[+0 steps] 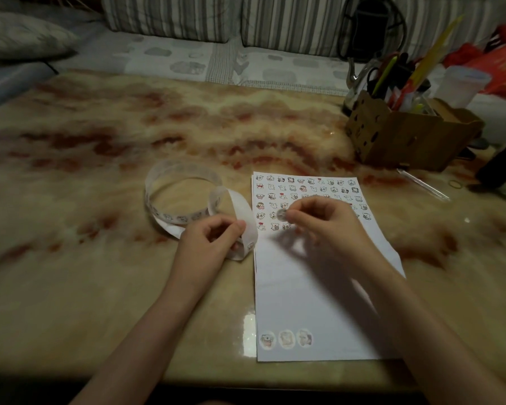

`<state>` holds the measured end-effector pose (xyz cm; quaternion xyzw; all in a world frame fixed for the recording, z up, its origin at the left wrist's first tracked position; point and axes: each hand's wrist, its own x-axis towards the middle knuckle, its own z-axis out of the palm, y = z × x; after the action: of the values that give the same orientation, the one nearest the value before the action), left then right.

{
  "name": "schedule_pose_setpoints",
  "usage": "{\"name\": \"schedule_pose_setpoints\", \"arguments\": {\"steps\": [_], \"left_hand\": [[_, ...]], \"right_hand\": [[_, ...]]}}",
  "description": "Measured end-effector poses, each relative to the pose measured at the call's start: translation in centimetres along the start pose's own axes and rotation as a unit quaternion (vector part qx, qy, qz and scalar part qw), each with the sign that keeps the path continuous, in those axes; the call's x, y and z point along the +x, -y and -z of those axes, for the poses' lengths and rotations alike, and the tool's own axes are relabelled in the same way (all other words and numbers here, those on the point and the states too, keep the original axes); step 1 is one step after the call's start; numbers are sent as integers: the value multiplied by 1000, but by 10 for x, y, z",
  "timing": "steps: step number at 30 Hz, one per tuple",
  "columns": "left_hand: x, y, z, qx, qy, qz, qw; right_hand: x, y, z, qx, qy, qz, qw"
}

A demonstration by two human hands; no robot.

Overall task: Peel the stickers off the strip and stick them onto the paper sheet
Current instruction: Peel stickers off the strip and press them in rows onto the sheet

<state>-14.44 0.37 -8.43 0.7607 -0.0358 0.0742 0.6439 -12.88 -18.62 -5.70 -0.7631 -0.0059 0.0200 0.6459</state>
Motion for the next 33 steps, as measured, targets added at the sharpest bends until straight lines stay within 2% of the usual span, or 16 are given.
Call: {"name": "schedule_pose_setpoints", "arguments": {"steps": [3,7,15,33], "left_hand": [[-1,2,0,24,24,-5,999],[0,6,-1,63,46,-13,997],[-2,7,-2,140,47,-21,989],[-2,9,-2,160,40,-36,986]], "right_hand": [[9,-1,20,-73,-27,-48,996],[19,-5,32,-131,-43,-70,988],[18,0,28,-205,-5,-94,974],[23,-10,26,-235,-17,-59,970]]}}
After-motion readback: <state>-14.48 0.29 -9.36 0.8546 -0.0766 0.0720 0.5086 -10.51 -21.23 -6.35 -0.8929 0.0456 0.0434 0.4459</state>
